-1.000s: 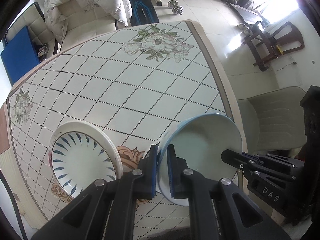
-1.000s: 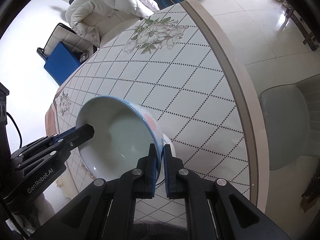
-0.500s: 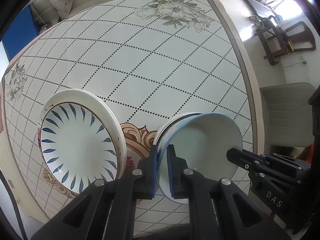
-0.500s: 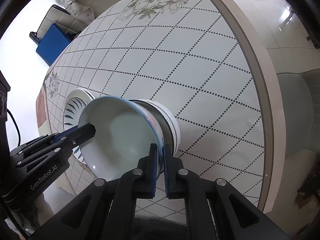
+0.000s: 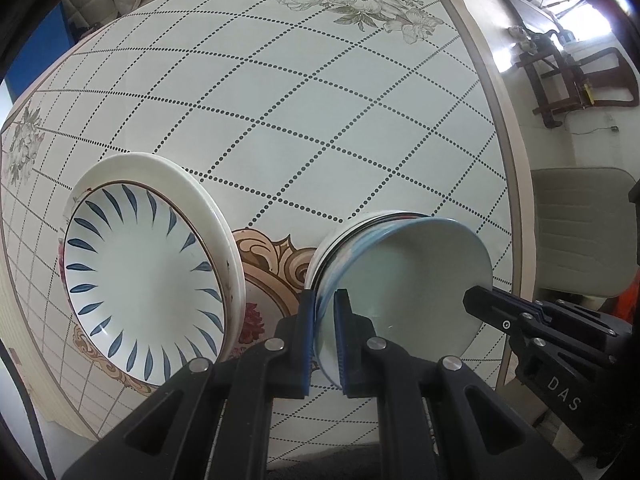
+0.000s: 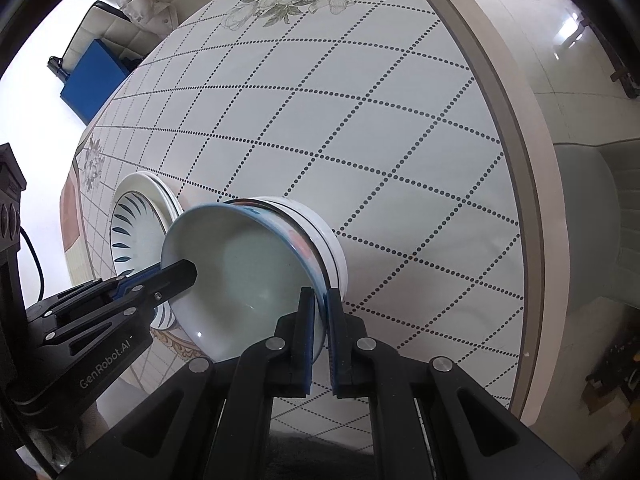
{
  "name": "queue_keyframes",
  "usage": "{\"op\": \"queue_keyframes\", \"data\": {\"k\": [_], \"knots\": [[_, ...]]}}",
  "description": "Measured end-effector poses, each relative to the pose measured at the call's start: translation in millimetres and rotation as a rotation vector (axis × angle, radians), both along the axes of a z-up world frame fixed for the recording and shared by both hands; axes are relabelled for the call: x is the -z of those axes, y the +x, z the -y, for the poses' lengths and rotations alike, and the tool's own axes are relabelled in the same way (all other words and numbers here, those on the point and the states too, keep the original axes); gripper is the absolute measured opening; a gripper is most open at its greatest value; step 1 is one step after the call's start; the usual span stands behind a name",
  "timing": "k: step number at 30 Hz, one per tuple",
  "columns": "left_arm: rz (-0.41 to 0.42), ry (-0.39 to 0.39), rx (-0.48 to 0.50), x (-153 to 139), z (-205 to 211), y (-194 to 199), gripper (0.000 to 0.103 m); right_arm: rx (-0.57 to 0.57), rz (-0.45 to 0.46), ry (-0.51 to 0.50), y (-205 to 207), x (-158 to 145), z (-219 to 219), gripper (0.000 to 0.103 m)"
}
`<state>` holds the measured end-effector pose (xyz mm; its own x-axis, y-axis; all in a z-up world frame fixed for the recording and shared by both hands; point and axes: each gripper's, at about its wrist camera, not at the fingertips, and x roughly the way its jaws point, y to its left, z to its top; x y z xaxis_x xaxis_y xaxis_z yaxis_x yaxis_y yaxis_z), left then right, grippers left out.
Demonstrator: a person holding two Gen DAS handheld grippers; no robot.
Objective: Organize plates and bowls
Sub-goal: 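Carry the dotted bowl with both grippers over the nested bowls, then lower the dotted bowl into the black-rimmed bowl and open both grippers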
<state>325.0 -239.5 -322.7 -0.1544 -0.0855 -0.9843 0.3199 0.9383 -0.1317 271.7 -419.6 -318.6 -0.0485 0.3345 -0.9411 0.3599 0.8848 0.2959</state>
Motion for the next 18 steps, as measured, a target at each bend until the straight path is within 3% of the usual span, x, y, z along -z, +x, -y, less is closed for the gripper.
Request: {"op": "queue_keyframes", "data": {"k": [18], "knots": [[-0.039, 0.014, -0.034, 3.2, -1.0, 4.8, 0.007, 0.020, -0.070, 0.029, 10.8, 9.1, 3.9, 0.008]]}}
